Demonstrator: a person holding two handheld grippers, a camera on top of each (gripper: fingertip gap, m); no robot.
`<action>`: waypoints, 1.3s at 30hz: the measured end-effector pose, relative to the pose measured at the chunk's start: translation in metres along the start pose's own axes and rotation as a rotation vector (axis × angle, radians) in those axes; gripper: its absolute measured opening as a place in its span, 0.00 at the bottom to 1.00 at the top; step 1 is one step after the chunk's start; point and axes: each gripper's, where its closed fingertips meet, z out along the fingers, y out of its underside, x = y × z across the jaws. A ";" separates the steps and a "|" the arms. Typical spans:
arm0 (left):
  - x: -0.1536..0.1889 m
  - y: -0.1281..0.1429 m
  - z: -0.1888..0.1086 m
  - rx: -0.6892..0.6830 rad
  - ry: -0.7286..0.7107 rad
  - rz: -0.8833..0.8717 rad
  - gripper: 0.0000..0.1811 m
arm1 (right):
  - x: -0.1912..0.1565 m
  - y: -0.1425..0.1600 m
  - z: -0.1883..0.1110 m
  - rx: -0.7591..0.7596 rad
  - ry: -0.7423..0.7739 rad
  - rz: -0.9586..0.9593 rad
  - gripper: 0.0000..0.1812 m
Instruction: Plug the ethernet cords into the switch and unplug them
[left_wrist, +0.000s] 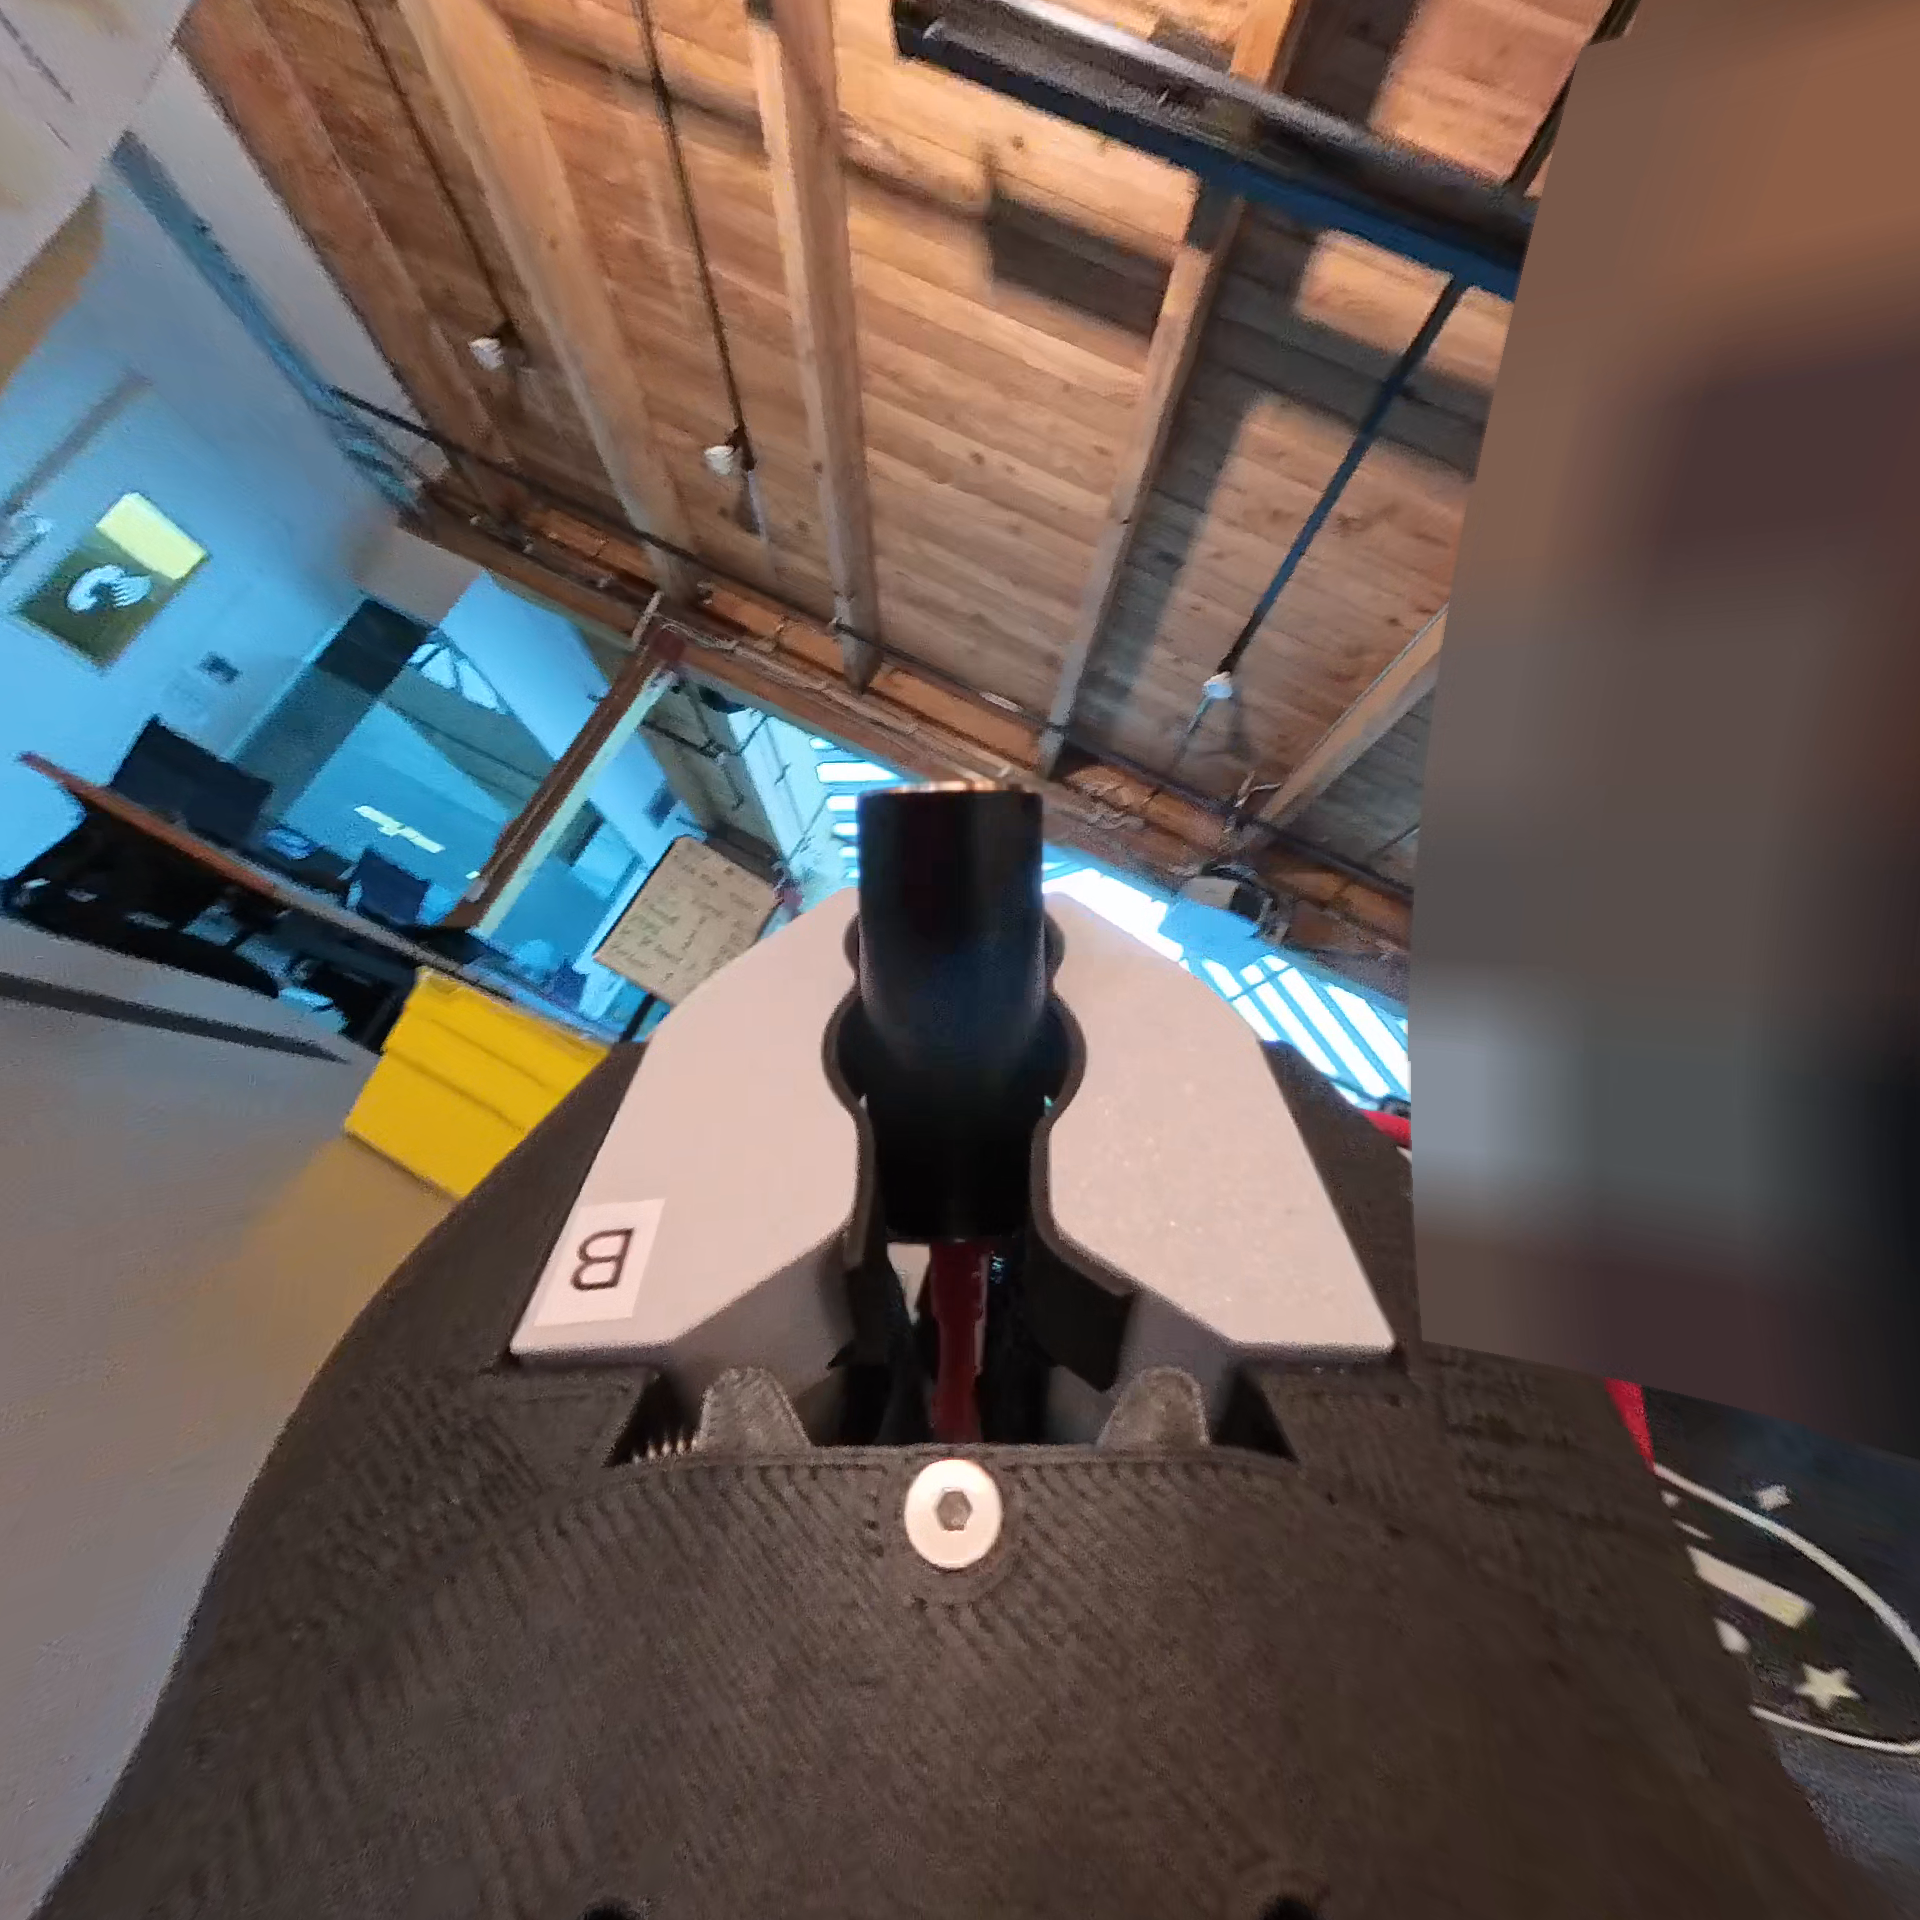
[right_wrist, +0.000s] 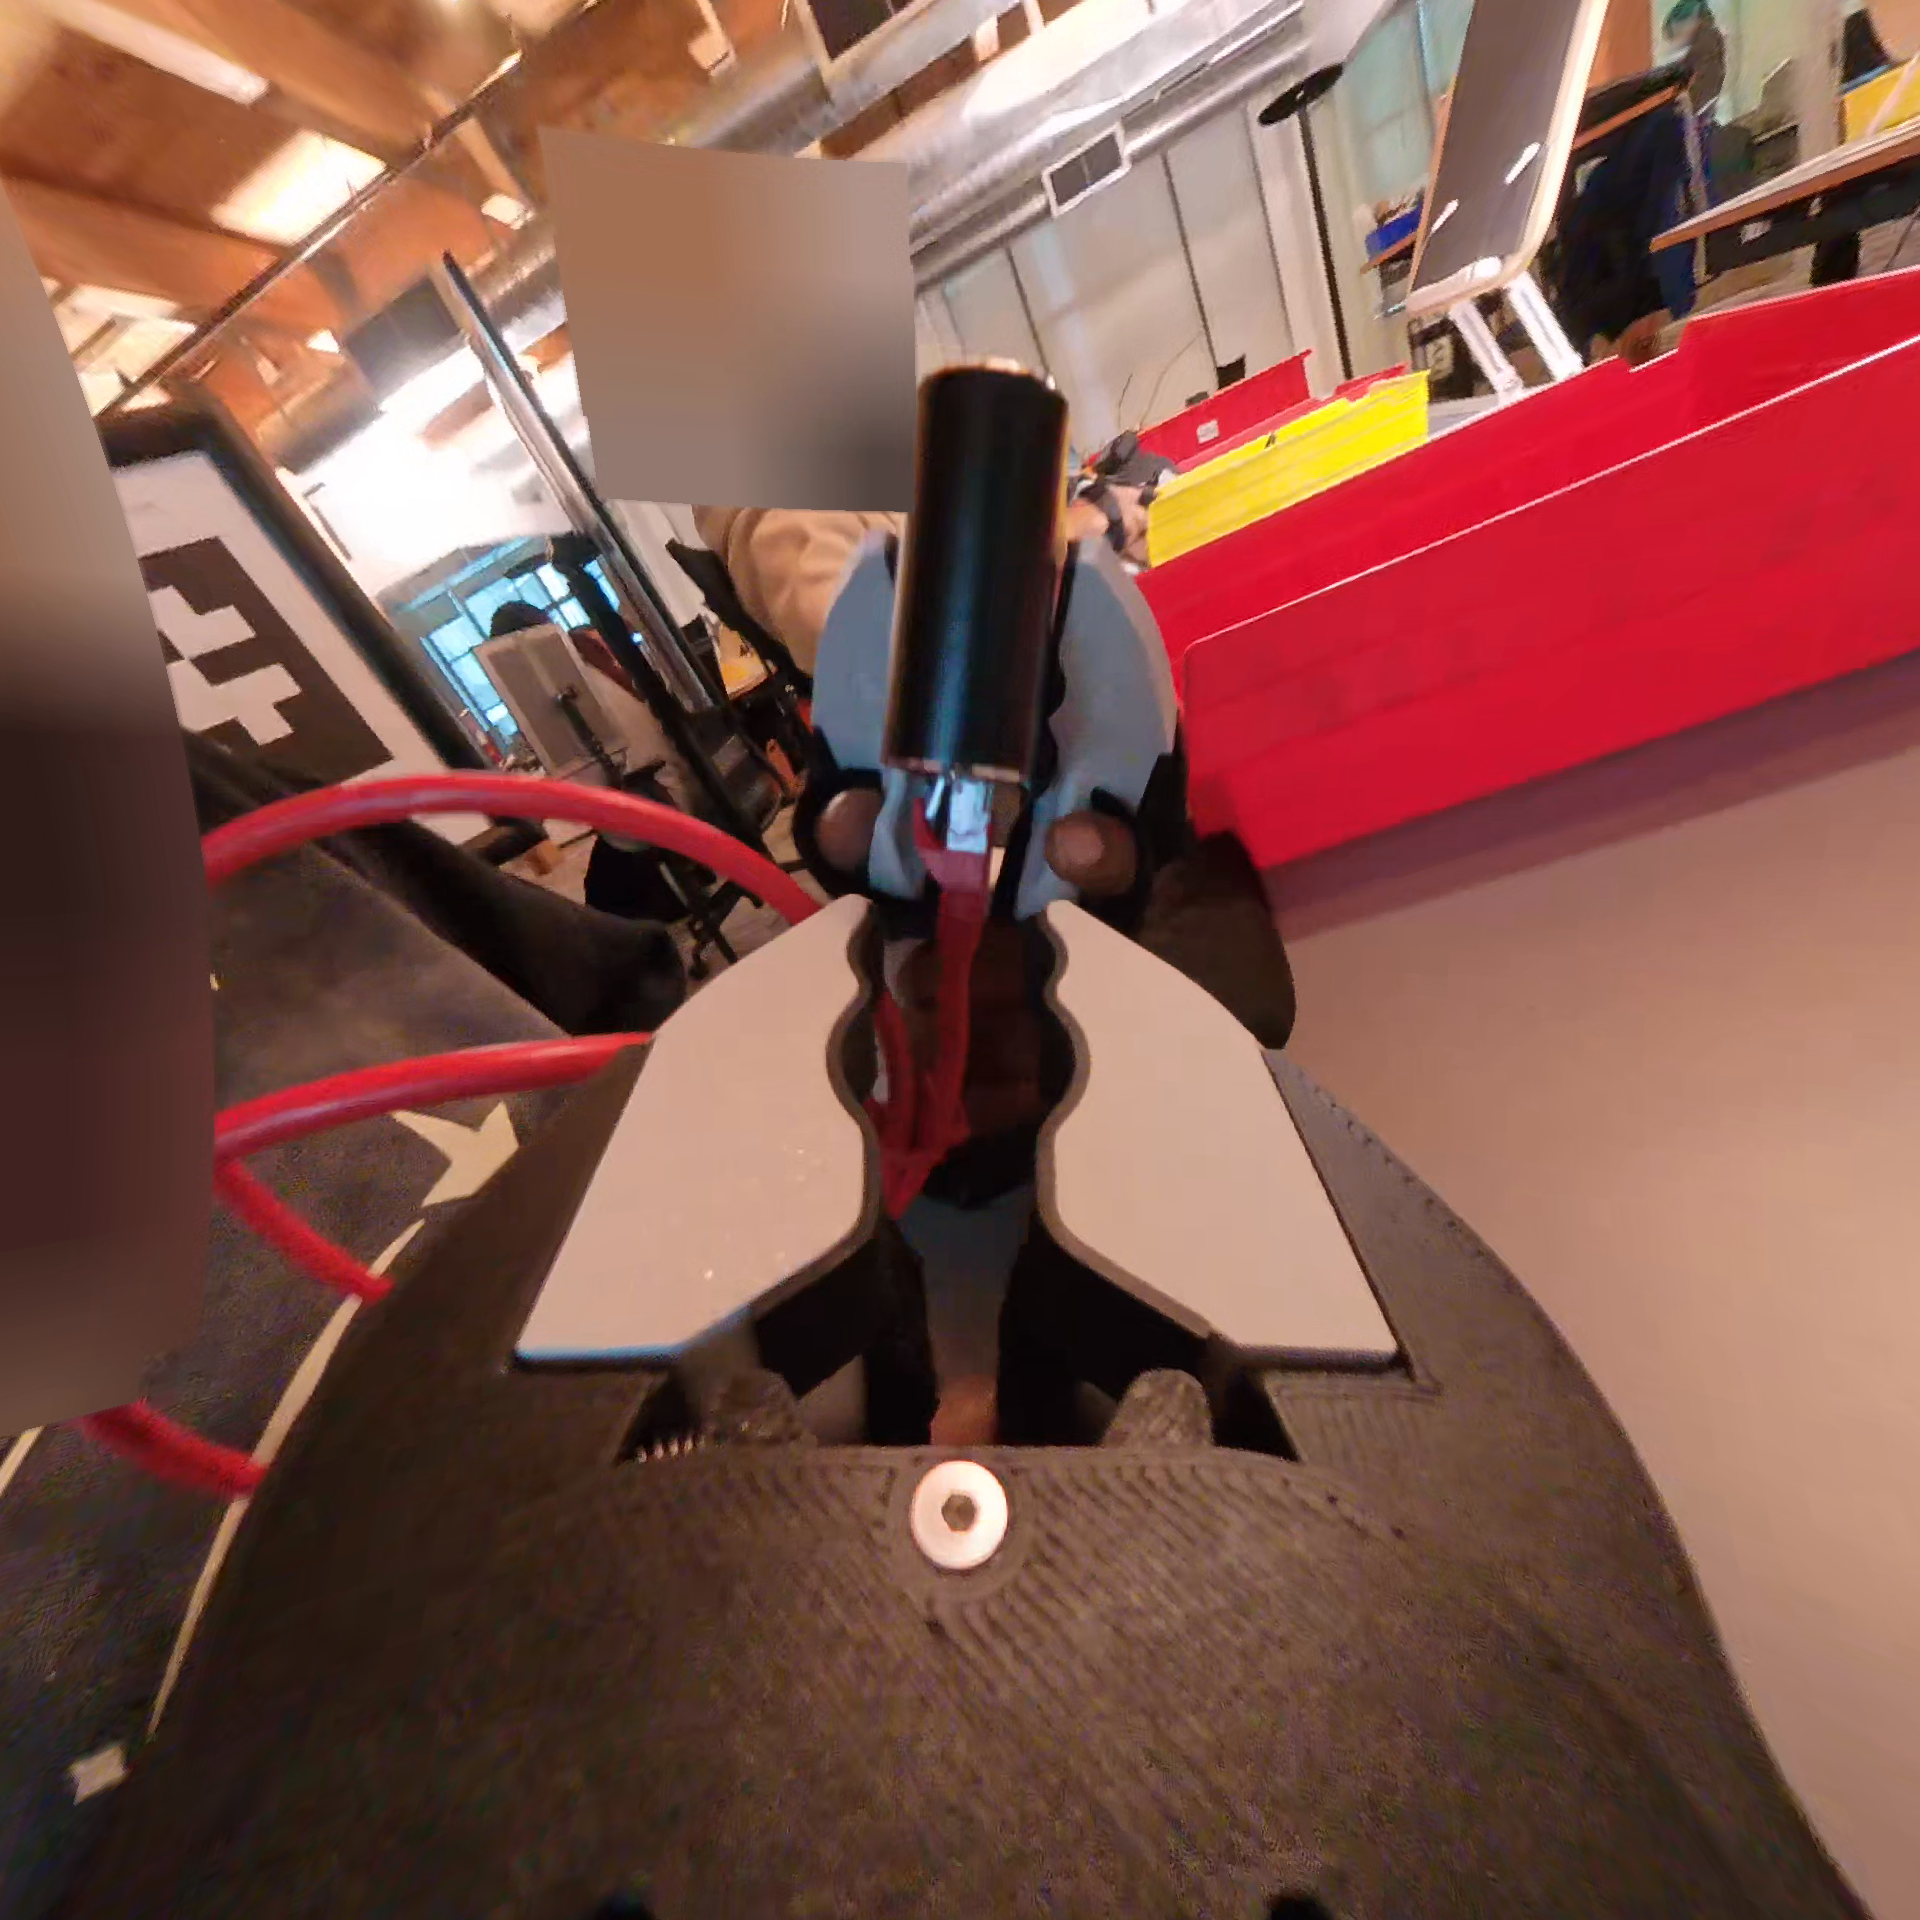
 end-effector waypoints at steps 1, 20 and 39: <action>-0.003 0.003 0.001 -0.017 -0.023 0.014 0.14 | 0.001 0.000 0.002 0.005 0.014 0.000 0.14; -0.024 0.034 0.001 -0.303 -0.173 0.017 0.15 | 0.015 0.000 -0.011 0.042 0.071 0.075 0.06; -0.030 0.033 0.000 -0.265 -0.212 0.047 0.15 | 0.021 -0.004 -0.008 0.194 0.047 0.266 0.08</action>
